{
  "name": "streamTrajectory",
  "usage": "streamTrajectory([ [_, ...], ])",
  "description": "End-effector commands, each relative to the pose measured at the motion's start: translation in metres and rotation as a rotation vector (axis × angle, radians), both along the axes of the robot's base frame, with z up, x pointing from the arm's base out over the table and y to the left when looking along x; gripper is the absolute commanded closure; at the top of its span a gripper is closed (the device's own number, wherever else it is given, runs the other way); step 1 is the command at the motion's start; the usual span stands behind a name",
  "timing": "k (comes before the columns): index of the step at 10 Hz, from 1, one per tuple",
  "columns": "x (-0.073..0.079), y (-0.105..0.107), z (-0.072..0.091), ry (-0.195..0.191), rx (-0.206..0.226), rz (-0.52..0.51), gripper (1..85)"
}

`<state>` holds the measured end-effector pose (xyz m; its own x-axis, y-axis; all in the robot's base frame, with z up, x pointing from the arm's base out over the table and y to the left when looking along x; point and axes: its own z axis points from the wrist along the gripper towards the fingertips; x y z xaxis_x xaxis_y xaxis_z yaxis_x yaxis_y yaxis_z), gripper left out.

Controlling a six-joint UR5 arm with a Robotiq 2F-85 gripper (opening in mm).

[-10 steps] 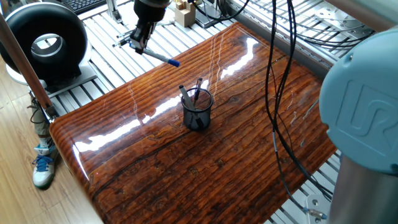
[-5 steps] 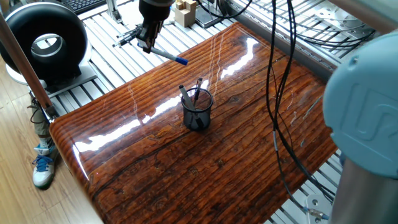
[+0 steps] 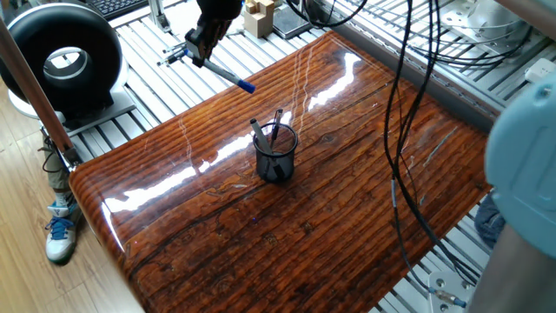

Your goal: Put the pen into the pen holder

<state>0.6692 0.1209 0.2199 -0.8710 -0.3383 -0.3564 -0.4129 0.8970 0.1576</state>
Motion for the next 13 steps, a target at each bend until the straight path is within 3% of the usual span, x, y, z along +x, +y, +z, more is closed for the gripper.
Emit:
streamTrajectory([
  [1, 0.001, 0.012, 0.024, -0.080, 0.049, 0.012, 84.3],
  [4, -0.005, 0.010, 0.030, -0.135, 0.003, 0.027, 84.3],
  [13, -0.019, 0.001, 0.008, -0.206, 0.019, 0.033, 84.3],
])
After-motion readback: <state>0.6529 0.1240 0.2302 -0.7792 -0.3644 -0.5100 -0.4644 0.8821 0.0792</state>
